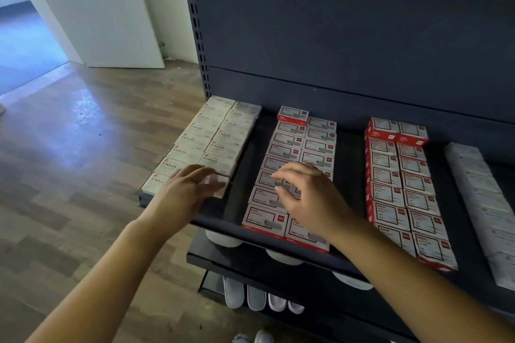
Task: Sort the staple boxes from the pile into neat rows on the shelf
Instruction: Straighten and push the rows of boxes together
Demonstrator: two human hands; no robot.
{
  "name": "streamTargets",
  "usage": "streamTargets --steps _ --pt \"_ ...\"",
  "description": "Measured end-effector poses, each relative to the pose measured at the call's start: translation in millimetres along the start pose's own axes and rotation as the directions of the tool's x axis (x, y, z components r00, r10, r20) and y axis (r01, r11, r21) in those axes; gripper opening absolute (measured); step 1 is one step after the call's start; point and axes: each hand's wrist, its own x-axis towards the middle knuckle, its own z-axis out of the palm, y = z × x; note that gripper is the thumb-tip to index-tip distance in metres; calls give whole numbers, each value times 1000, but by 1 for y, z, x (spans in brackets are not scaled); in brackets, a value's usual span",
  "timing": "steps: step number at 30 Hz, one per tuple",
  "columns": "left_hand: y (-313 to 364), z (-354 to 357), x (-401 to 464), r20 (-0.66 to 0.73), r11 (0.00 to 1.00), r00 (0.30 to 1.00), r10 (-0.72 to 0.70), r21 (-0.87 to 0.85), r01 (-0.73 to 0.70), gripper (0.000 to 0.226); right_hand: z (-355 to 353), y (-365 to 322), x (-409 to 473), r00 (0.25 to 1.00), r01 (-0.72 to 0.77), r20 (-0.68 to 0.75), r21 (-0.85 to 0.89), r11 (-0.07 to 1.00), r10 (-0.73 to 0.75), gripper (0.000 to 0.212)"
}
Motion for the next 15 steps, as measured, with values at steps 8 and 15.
streamTargets --steps 8,15 --pt "-18 11 -6 68 997 995 -74 -27 76 43 5 4 0 1000 -6 24 36 999 5 28" --pt "-12 12 -4 50 991 992 -116 -60 119 49 10 4 -2 1000 -7 24 46 999 6 28"
